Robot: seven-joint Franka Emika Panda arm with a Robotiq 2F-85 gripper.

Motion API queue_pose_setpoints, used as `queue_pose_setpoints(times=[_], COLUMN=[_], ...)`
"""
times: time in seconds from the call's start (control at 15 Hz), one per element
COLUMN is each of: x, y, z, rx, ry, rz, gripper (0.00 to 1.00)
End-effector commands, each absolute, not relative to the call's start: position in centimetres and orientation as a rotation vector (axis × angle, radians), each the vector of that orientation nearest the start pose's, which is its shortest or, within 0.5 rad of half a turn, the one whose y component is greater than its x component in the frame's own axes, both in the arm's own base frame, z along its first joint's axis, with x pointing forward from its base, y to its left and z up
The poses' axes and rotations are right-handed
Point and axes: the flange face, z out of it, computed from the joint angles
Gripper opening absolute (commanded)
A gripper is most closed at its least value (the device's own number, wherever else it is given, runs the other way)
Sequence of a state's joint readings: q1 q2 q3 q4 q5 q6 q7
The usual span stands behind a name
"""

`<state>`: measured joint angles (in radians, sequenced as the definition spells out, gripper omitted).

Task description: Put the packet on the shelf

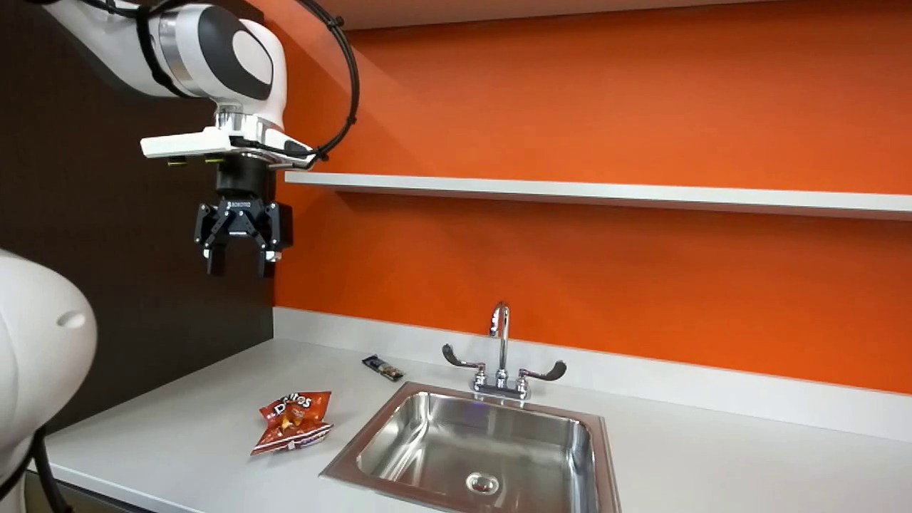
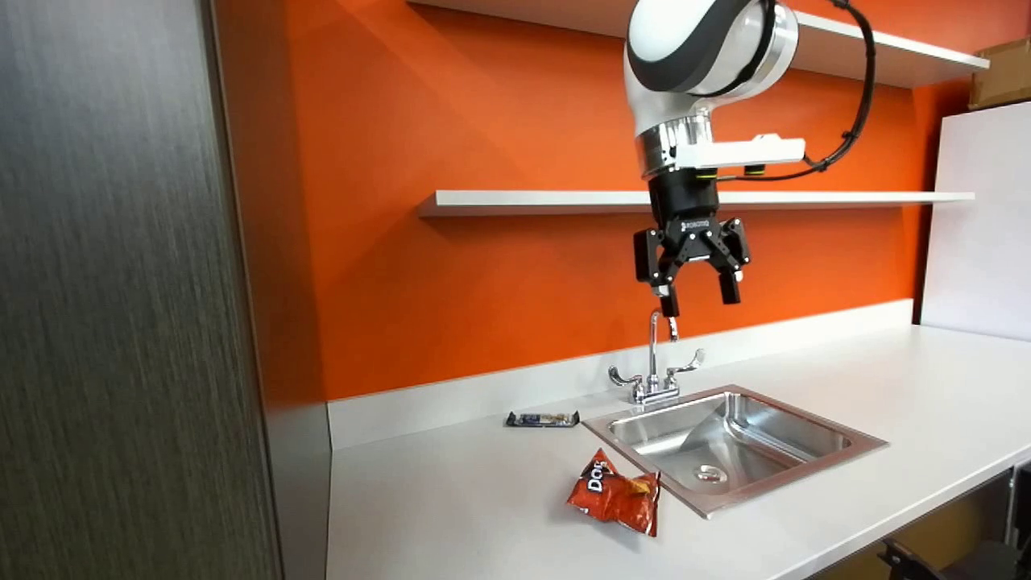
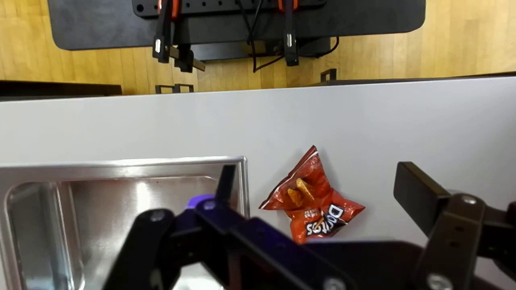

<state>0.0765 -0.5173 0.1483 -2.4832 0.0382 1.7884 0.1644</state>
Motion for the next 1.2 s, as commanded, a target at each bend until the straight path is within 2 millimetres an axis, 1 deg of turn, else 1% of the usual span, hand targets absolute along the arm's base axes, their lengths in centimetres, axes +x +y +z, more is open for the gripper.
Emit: queue_pose_setpoints(times=[0.0, 0.13, 0.33, 0.73, 0.93, 1.13], x=[37.6, 38.4, 39.5, 41.6, 42.5, 43.1], y=[10.4, 11.1, 11.9, 12.7, 12.4, 11.4], z=[43.1, 41.6, 39.0, 34.1, 31.9, 29.8], rx=[-3.153, -3.13, -3.097, -3.06, -3.048, -3.029], ry=[-0.222, -0.318, -0.43, -0.569, -0.616, -0.654], rz=[0.222, 0.195, 0.199, 0.193, 0.199, 0.219], gripper=[1.0, 1.0, 1.0, 1.0, 1.0, 1.0])
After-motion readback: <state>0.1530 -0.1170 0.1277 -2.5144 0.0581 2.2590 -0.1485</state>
